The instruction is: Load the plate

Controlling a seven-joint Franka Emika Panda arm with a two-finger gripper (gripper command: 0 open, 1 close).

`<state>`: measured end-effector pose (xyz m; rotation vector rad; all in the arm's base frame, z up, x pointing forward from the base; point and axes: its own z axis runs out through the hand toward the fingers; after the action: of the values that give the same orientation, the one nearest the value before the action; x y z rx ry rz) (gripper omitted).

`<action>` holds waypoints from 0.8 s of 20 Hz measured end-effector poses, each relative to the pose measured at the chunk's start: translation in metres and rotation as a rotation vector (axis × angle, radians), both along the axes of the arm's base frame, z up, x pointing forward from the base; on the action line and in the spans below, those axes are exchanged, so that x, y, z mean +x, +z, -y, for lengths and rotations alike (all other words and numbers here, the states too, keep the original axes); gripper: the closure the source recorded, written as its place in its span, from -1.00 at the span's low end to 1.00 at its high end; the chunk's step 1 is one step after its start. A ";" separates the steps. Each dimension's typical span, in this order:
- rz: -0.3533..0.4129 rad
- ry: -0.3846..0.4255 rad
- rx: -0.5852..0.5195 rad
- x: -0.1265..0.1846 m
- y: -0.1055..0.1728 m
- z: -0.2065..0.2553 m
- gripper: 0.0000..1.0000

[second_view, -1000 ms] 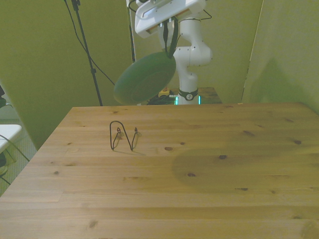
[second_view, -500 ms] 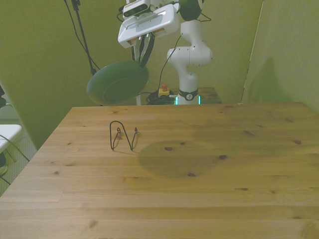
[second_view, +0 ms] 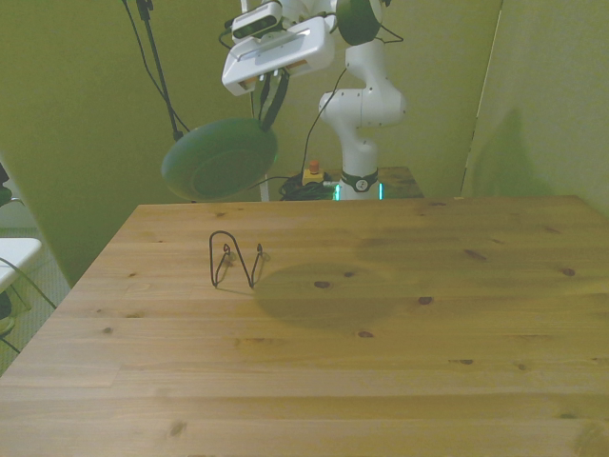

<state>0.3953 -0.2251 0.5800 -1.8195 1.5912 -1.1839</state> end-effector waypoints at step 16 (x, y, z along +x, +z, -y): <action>0.314 -0.043 0.076 -0.030 -0.078 -0.027 1.00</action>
<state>0.3656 -0.1979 0.5023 -1.4733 1.4784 -1.3346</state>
